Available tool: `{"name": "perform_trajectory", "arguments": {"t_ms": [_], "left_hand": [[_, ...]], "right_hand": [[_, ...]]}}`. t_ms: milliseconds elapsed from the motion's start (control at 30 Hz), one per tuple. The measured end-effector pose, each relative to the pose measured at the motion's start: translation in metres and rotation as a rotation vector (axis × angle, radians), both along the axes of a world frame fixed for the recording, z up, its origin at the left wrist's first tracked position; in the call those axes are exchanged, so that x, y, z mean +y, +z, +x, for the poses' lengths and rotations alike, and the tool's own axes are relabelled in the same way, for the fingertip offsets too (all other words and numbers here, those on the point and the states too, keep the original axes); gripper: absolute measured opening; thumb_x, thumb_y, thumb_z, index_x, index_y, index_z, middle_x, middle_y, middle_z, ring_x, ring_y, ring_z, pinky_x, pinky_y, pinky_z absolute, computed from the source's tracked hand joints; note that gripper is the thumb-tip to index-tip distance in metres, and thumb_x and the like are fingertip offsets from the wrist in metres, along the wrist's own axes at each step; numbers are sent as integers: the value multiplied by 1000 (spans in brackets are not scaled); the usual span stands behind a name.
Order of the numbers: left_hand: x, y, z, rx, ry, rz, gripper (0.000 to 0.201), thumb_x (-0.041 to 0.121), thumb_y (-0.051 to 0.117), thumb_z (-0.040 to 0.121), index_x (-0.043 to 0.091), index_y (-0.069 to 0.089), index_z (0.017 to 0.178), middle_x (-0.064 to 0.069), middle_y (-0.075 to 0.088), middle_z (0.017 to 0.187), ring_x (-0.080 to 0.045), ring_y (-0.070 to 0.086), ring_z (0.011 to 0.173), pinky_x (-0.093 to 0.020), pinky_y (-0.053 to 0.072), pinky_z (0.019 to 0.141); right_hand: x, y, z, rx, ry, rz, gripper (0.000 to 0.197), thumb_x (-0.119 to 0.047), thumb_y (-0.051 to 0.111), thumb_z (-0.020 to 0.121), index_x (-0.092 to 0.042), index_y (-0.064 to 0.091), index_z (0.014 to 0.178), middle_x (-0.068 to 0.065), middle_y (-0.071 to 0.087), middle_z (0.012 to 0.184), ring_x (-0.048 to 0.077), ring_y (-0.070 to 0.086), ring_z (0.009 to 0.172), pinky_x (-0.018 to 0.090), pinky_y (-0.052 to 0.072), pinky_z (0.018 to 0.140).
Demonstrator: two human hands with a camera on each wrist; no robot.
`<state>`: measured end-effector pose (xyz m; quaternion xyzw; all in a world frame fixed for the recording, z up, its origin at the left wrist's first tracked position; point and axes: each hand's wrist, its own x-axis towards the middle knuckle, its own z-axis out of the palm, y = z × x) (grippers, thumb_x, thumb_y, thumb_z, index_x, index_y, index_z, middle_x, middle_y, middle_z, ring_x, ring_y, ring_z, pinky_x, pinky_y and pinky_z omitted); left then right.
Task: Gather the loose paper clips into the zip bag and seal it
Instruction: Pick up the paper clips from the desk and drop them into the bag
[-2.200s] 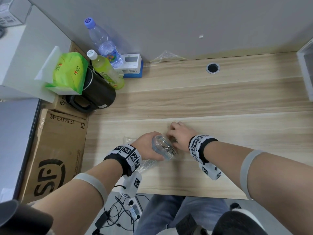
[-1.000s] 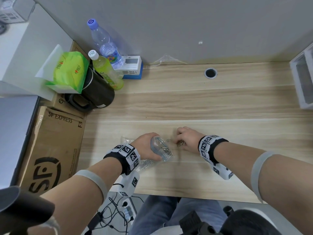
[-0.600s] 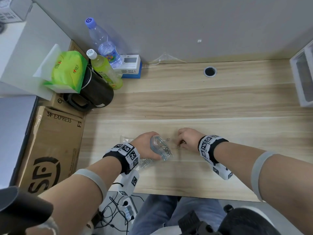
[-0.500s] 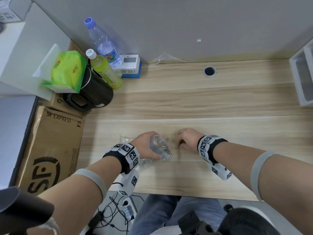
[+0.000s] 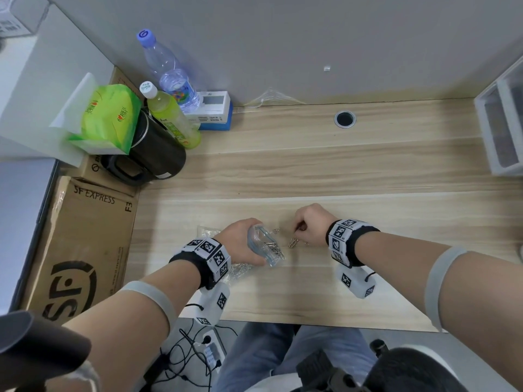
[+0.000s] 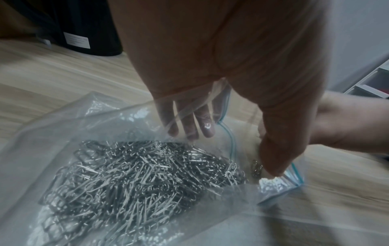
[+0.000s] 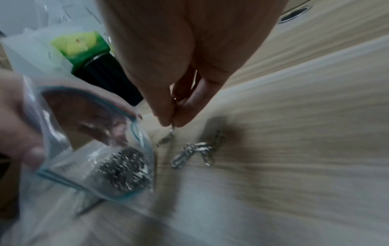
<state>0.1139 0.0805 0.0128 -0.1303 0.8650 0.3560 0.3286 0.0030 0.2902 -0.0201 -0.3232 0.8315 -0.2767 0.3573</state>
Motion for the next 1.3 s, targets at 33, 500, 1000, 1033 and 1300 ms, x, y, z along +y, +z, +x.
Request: {"name": "perform_trajectory", "arguments": {"t_ms": [33,500,1000,1033,1300], "left_hand": [[1,1,0,-1,2,6,92,32,89,59,19,45,139,5,56,126,-13,56,114,-32,48,100],[1,4,6,14,42,69,82,33,84,52,18,54,127,2,65,113,-17,64,101,-33,55,89],[-5,-2,16,7,2,16,93,36,88,57,23,46,138,10,54,128,-10,54,116,-30,46,102],[-5,-3,17,8,3,17,94,37,88,56,22,46,139,10,53,129,-10,54,117,-30,46,102],[-6,-6,21,3,-1,18,99,45,84,51,22,45,140,9,56,127,-11,57,114,-32,49,100]], "right_hand": [[-4,4,-1,-26,-28,-21,14,-6,69,78,-15,78,82,-18,61,70,-3,56,66,16,44,72],[-21,22,3,-114,-179,1,10,-18,64,84,-20,73,88,-6,72,79,14,70,75,27,56,74],[19,-8,4,122,137,228,27,-6,67,78,-16,70,103,2,61,105,22,60,98,23,42,81],[18,-9,3,132,148,245,25,-7,66,80,-17,72,102,2,63,105,22,61,99,23,42,80],[22,-5,4,160,121,334,16,-15,59,83,-19,72,92,-2,67,96,22,64,93,25,46,76]]}}
